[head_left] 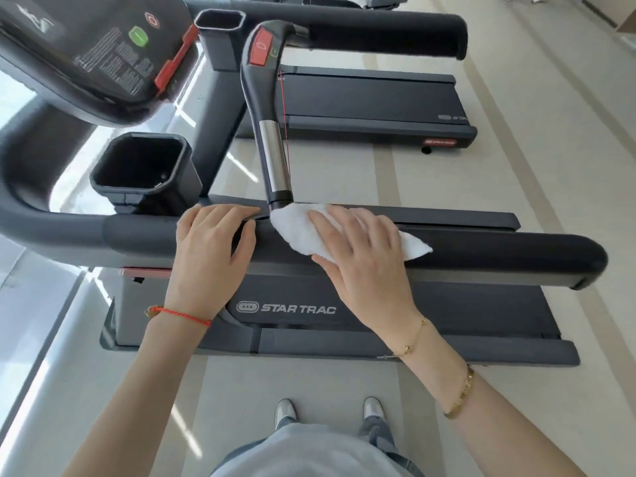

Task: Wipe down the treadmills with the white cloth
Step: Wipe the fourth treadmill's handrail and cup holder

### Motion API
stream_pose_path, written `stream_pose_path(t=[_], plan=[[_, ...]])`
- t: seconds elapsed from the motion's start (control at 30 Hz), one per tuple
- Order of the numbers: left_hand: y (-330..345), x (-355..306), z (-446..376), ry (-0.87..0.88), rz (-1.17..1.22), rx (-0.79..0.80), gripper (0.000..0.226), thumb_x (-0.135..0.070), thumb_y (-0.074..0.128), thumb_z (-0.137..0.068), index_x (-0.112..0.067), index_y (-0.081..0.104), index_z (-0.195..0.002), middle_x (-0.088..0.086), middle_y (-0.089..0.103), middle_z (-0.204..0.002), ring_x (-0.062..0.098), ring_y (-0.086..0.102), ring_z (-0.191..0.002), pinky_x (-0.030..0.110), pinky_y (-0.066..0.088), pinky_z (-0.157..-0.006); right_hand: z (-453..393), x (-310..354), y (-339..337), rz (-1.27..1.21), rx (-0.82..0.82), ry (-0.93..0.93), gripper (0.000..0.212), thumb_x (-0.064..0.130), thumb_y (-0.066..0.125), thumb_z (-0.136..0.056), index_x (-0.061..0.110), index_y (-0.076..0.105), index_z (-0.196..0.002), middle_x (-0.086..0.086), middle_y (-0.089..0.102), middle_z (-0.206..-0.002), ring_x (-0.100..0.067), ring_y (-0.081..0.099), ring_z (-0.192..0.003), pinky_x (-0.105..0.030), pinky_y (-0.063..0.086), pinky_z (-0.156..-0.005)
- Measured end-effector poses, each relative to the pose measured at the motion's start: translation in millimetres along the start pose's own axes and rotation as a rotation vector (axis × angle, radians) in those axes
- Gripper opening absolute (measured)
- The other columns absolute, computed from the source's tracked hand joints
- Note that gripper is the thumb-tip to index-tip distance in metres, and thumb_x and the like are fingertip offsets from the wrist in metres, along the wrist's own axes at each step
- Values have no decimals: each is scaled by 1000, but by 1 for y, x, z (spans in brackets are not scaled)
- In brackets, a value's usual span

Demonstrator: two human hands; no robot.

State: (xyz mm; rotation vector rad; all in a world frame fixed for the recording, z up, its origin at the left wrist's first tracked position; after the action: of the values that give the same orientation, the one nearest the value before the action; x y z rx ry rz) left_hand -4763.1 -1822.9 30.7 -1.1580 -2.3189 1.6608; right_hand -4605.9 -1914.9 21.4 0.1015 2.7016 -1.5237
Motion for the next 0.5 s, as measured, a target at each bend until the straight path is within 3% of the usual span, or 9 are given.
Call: stream_pose_path(t=[0.1,0.23,0.4,0.5], plan=[[1,4,-1,37,29,19,26,-22,46,-100,-17,68,-112,-2,69,-106,22,62,-104,47,27,-115,15,-17,-3,36,5,69,43,43,35,-104,23,44,-141,-1,51,-138,-30,49,-117,-44,34,-104],[-1,3,-1,71,64,24,21,-15,51,-99,-16,69,-109,-3,70,-102,21,63,-100,50,26,-115,-7,-15,-7,60,-14,274,38,43,32,-104,24,57,-124,3,60,-118,-28,51,-104,-41,36,-93],[0,5,0,72,94,45,17,-12,52,-98,-12,69,-102,-3,70,-98,20,63,-96,50,21,-118,-28,43,5,24,-8,188,38,42,33,-104,21,55,-128,-1,57,-120,-29,50,-106,-44,36,-93],[-1,5,-1,80,106,33,19,-14,51,-98,-13,69,-105,-4,71,-99,18,64,-97,50,21,-118,-16,31,3,34,17,128,41,45,33,-104,21,50,-132,-1,55,-124,-29,49,-108,-43,36,-96]])
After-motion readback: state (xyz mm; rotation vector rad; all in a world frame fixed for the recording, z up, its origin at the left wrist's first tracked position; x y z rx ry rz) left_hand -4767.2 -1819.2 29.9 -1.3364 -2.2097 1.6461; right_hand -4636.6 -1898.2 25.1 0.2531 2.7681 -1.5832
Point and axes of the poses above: each hand's wrist, its own z-axis away from the middle knuckle, its own y-axis out of the palm, x = y × z, the point moved 9 cm from there along -z, towards the middle knuckle
